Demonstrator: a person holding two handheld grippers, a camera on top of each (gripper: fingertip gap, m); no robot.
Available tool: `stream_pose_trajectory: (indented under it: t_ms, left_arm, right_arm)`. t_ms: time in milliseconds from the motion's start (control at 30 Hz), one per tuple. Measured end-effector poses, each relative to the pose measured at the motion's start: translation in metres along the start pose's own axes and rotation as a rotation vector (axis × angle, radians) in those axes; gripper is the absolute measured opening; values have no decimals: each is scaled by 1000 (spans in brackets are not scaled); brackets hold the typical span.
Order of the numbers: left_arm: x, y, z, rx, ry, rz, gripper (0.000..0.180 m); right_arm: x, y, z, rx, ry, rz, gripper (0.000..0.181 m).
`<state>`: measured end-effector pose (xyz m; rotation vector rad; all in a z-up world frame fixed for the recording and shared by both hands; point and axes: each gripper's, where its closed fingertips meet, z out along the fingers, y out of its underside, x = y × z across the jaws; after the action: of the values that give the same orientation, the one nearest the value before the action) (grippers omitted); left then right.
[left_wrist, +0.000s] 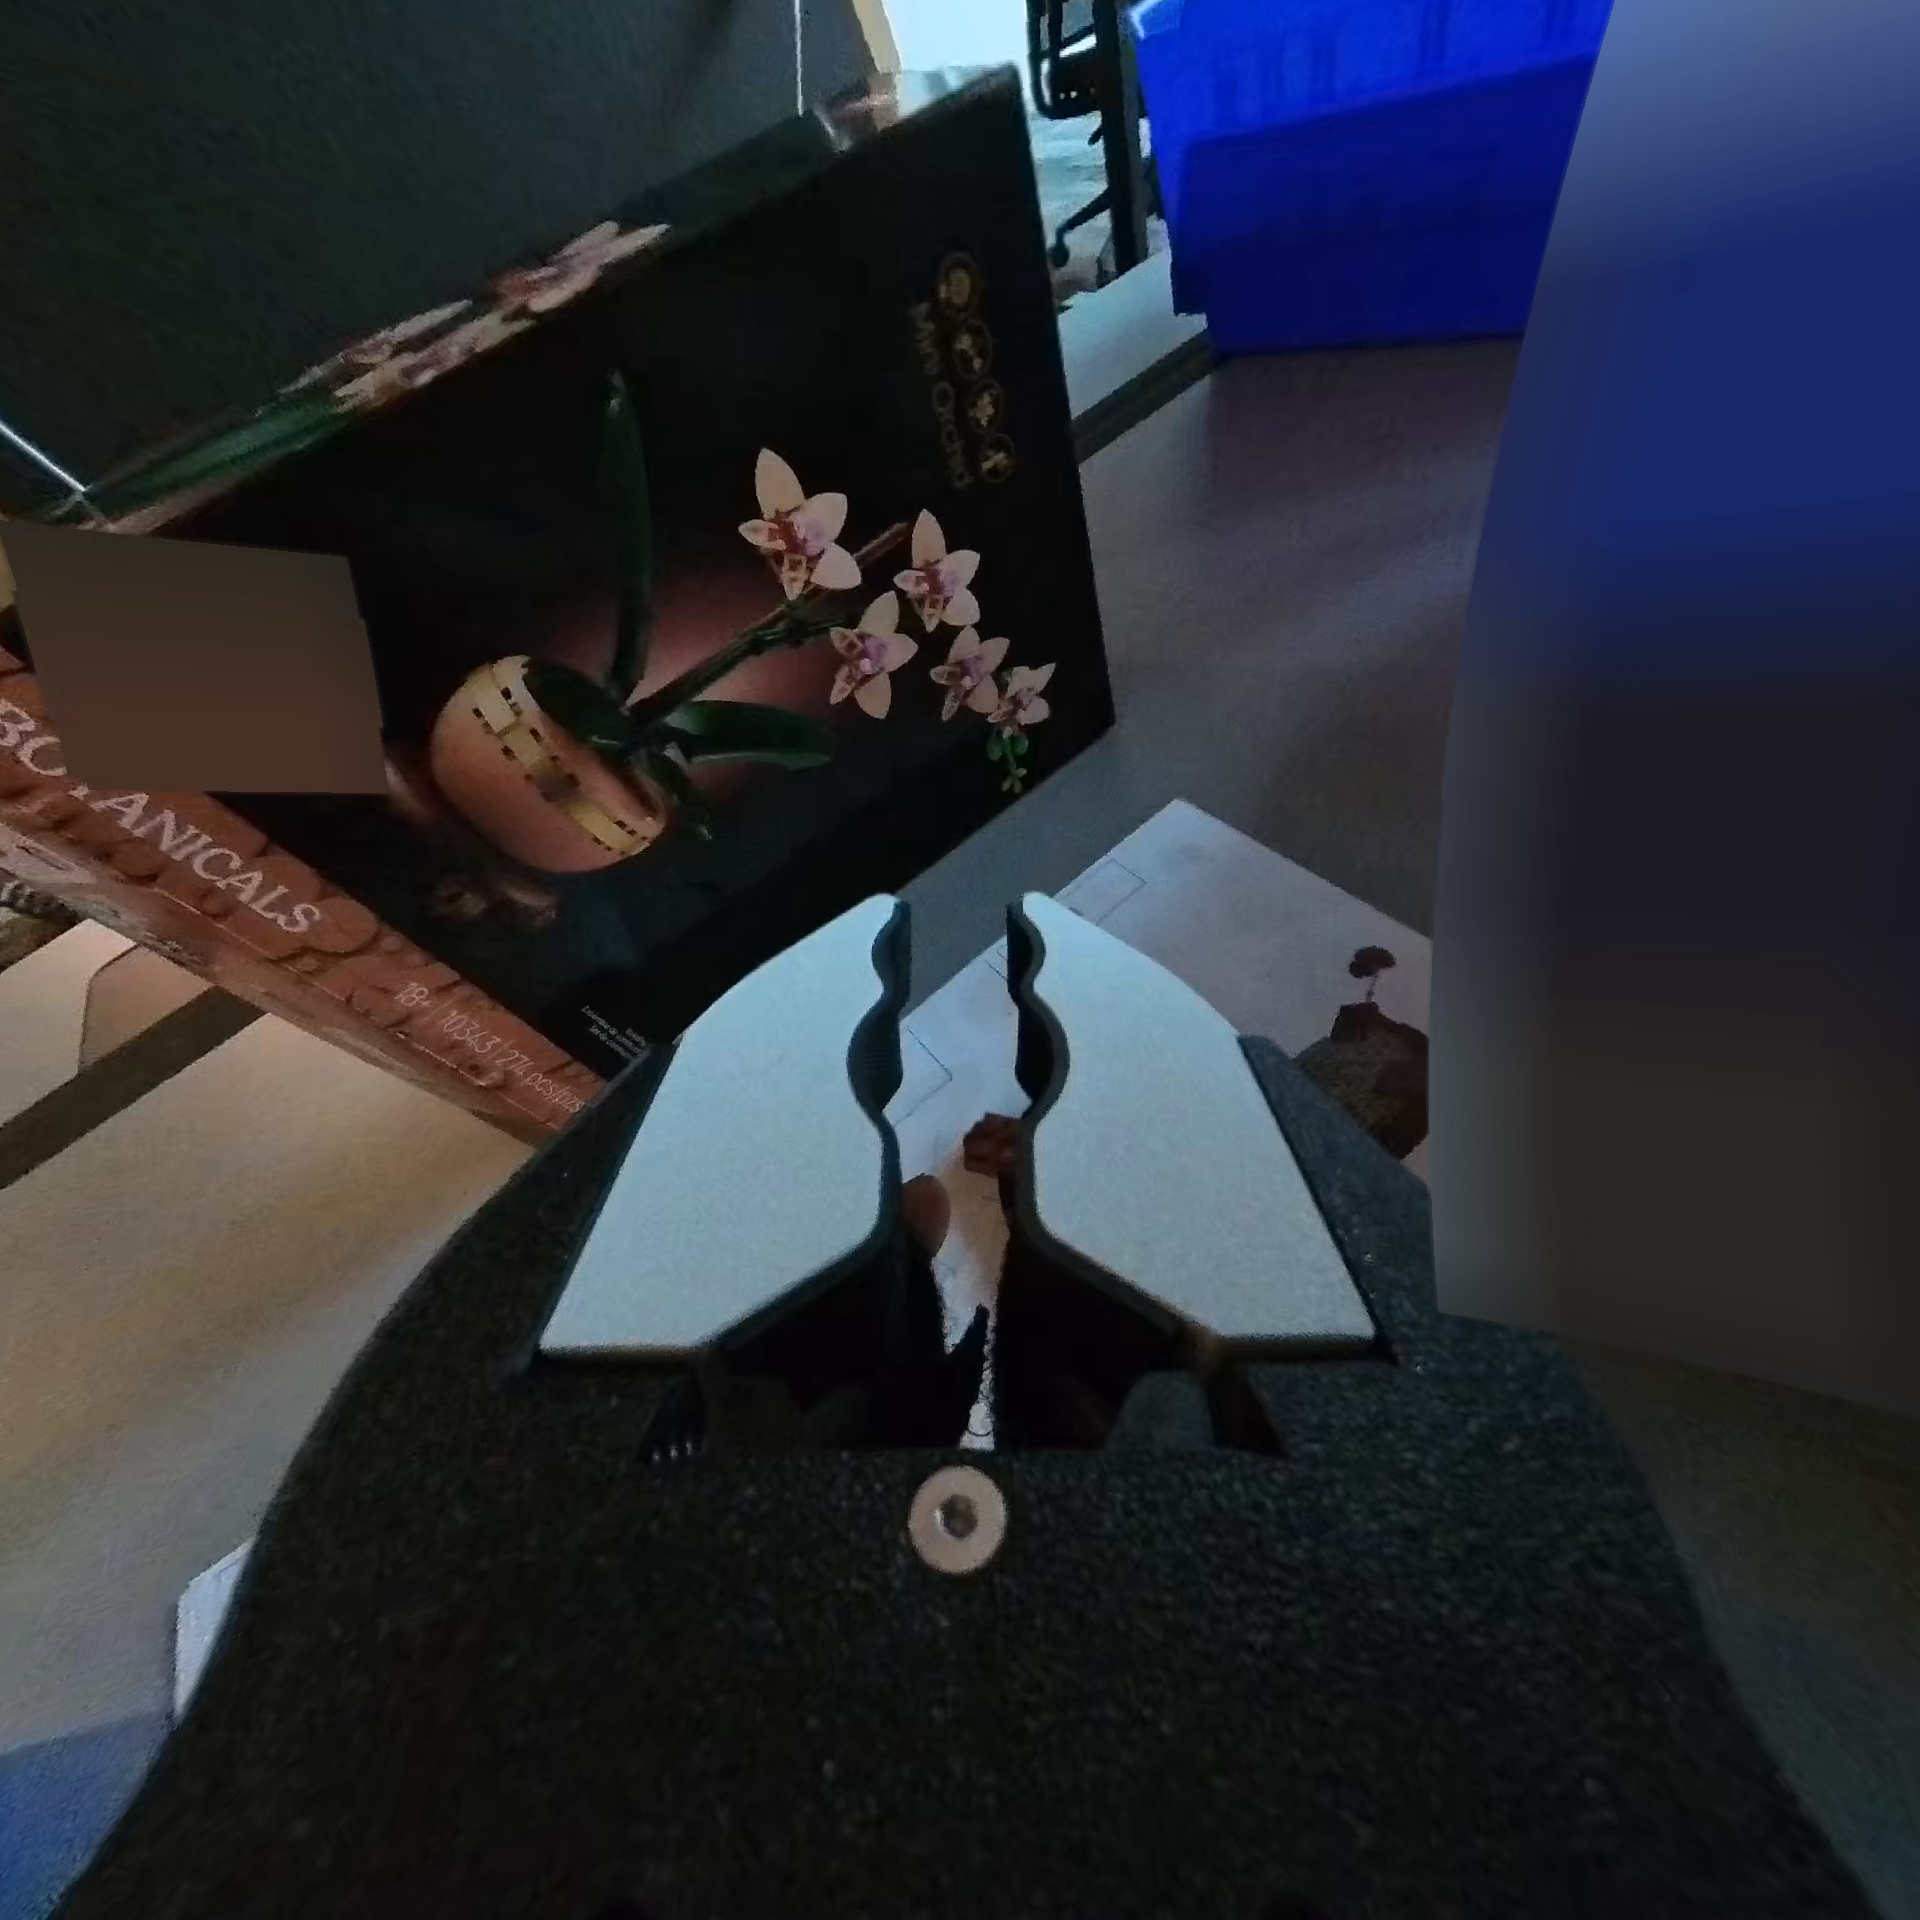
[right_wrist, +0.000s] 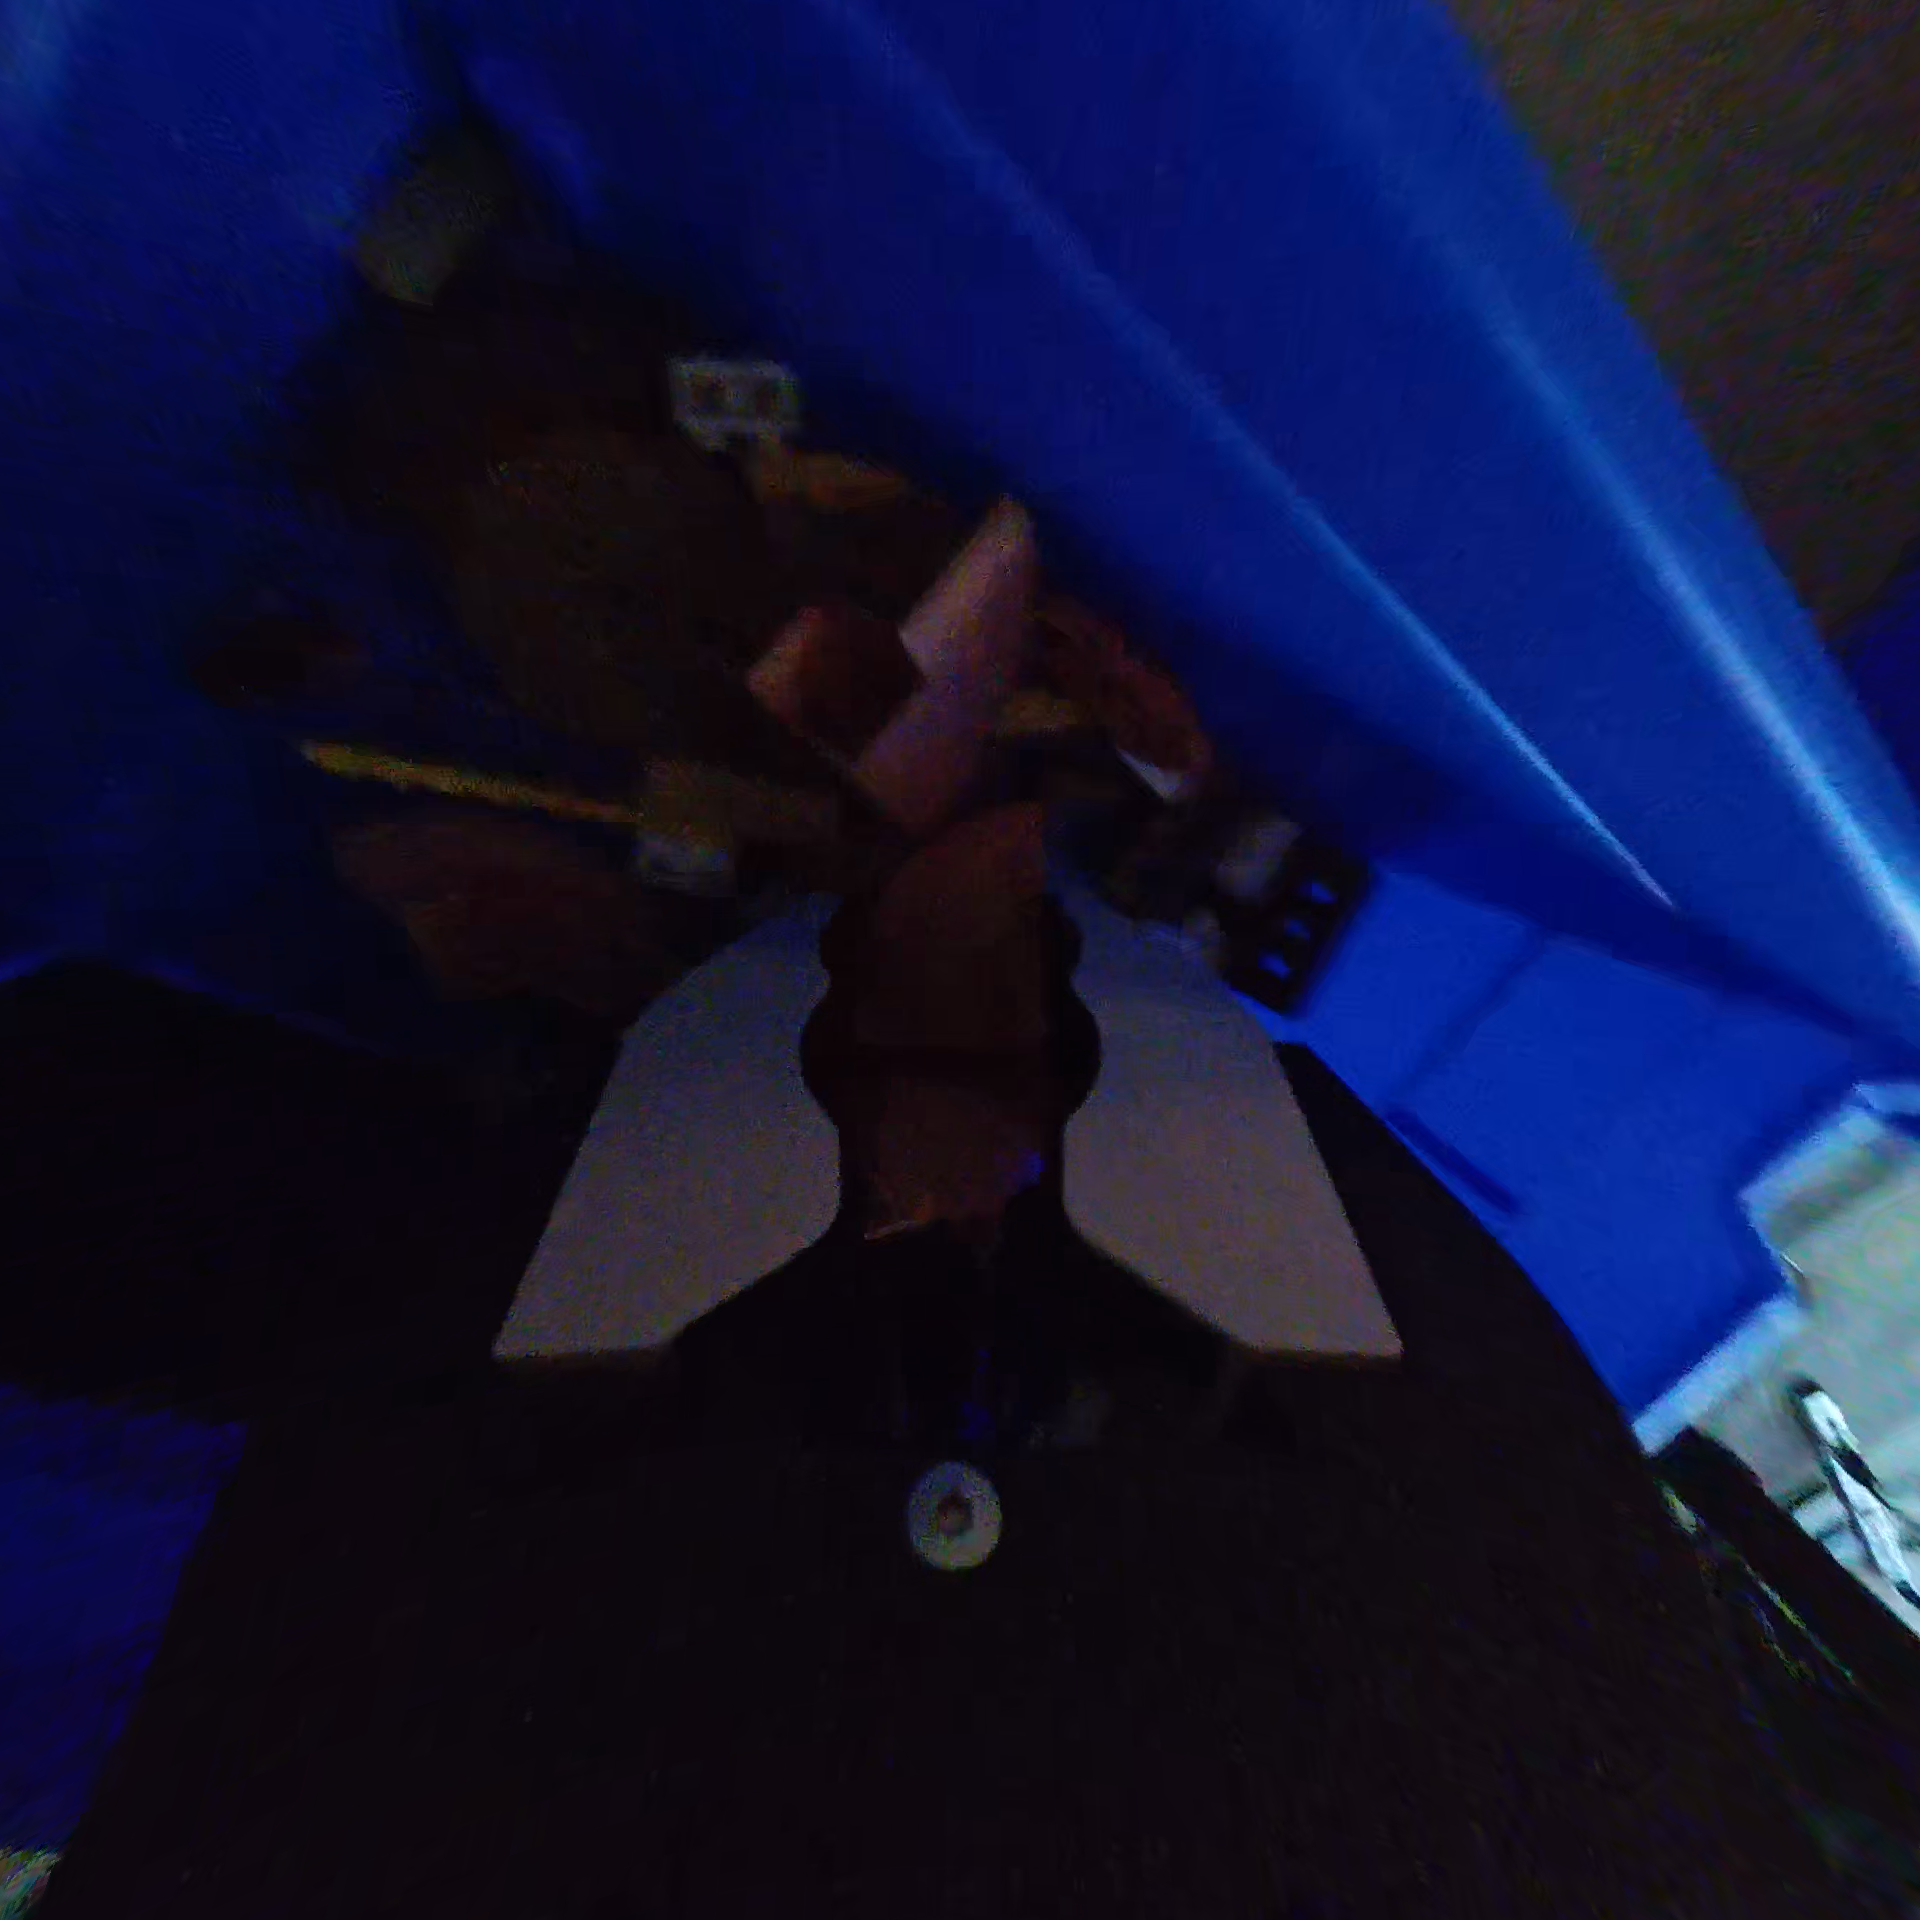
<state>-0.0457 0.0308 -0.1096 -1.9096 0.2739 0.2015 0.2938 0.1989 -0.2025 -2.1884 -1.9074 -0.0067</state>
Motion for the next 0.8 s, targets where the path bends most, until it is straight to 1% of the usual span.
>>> stream_pose_trajectory:
  t_ms: [33, 100, 267, 400, 533, 600, 667, 800]
  left_arm:
    - [0, -1, 0, 4, 2, -5, 16]
    - [1, -5, 1, 10, 6, -2, 16]
    - [7, -9, 3, 15, 20, 4, 16]
    - [6, -10, 3, 5, 24, -77, 18]
    - [0, -13, 0, 15, 20, -158, 23]
    - [0, -16, -3, 40, 23, -171, 28]
    - [0, -20, -6, 73, 20, -164, 29]
    - [1, -25, -13, 129, 37, -183, 17]
  right_arm:
    - [8, 5, -3, -1, 40, 4, 34]
    - [14, 8, -12, 48, 57, 15, 33]
    - [20, 0, -38, 256, 65, 75, 34]
    - [15, -13, -64, 491, 39, 92, 33]
    - [10, -12, -77, 637, 43, 96, 32]
    - [12, -8, -81, 667, 97, 103, 32]
    - [9, -2, -83, 662, 113, 125, 32]
    - [-1, 4, -81, 657, 61, 162, 33]
